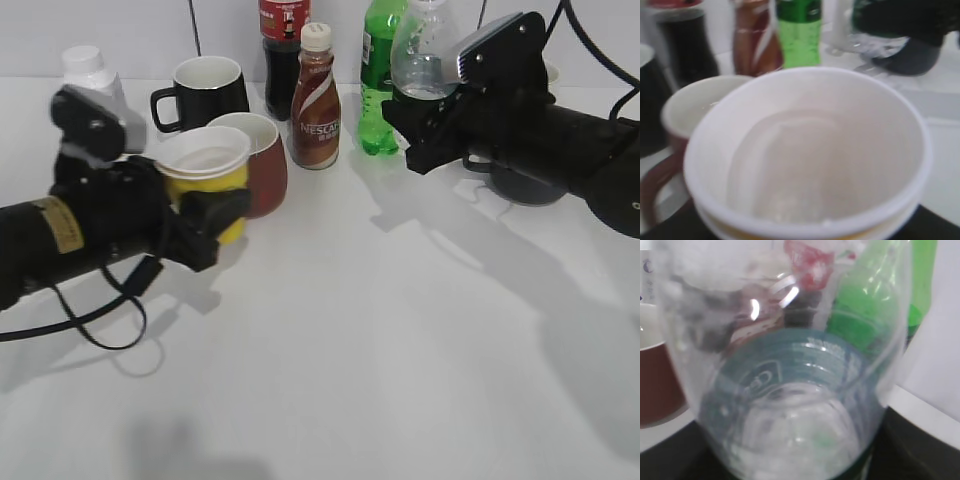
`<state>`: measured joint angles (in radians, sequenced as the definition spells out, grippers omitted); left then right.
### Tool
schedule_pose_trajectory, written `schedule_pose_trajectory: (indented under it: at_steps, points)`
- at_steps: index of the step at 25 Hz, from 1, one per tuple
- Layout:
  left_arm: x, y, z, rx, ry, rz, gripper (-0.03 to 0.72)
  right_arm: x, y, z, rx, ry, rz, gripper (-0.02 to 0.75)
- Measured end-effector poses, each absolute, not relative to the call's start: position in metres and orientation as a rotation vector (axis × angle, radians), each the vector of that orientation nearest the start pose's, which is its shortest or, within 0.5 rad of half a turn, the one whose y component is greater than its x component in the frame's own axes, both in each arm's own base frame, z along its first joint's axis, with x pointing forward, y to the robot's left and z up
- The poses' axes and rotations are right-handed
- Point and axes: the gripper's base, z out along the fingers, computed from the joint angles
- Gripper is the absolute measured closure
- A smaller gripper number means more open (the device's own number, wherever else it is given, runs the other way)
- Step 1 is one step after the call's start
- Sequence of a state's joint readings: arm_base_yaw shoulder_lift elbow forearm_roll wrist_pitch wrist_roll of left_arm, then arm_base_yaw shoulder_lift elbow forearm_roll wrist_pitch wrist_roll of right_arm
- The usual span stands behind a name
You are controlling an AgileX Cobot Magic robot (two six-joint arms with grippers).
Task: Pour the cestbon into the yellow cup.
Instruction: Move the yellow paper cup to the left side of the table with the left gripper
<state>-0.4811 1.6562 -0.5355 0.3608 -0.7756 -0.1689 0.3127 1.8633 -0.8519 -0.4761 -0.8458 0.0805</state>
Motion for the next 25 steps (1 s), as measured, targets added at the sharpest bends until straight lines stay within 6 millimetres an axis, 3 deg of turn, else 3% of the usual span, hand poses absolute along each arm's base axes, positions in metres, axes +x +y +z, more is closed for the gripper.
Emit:
schedule_pose_trajectory:
  at_steps: [25]
  points:
    - [0.284,-0.079,0.165,0.482,1.732,-0.260,0.246,0.345,0.143,0.181,-0.717,1.584,0.336,0.277]
